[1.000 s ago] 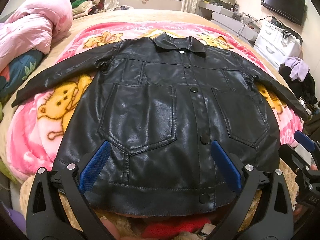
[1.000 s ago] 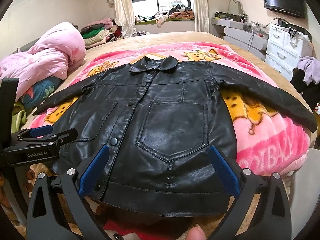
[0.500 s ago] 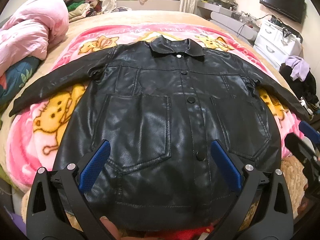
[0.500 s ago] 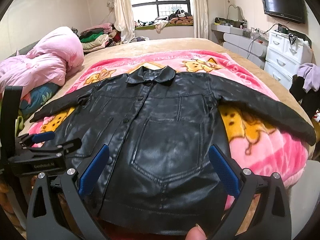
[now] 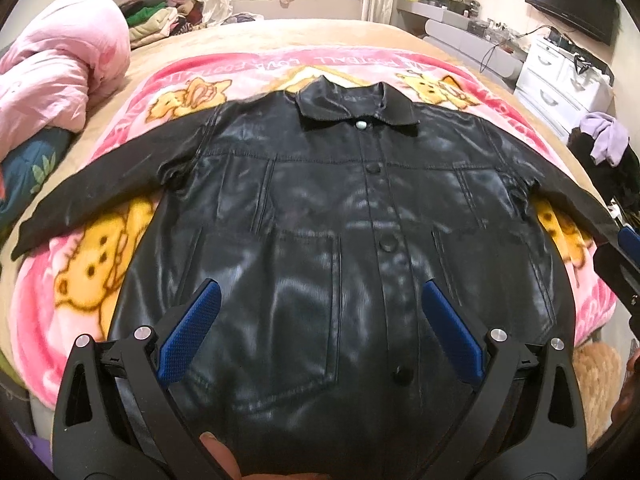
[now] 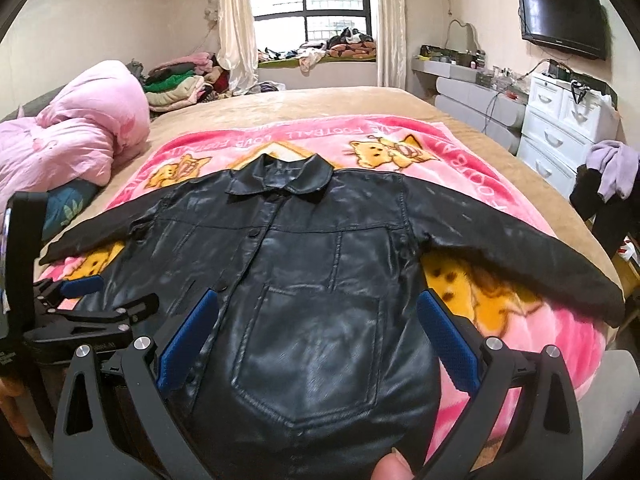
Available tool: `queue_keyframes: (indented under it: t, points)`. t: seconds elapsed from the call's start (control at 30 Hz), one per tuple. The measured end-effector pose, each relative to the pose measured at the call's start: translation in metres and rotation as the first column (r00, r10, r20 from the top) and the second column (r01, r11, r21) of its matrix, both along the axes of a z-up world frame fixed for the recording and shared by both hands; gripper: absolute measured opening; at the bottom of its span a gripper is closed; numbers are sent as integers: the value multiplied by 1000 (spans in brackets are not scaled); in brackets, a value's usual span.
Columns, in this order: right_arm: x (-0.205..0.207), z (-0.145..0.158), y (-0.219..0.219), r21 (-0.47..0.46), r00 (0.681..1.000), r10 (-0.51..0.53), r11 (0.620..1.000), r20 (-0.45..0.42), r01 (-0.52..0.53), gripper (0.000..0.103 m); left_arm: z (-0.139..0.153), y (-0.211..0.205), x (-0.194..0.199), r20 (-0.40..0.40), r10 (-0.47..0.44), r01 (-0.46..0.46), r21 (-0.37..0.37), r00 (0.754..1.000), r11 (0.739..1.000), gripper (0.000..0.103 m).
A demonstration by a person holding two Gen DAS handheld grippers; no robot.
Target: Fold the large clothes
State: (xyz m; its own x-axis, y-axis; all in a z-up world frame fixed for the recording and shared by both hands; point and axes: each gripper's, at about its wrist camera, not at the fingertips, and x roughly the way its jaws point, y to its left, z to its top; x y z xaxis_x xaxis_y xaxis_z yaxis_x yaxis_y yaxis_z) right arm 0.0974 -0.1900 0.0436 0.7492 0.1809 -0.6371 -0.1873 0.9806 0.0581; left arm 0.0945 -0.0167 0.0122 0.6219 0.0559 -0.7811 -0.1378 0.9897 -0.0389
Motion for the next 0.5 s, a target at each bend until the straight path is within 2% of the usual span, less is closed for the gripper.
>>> queue_keyframes:
  t: [0.27, 0.5]
  points:
    - [35, 3, -16, -25, 998, -53, 998, -14, 53, 99, 4, -10, 36, -11, -38, 38, 12, 999, 999, 94]
    - [71, 8, -42, -25, 991, -127, 992, -33, 126, 99, 2, -28, 70, -34, -73, 72, -16, 997, 997, 94]
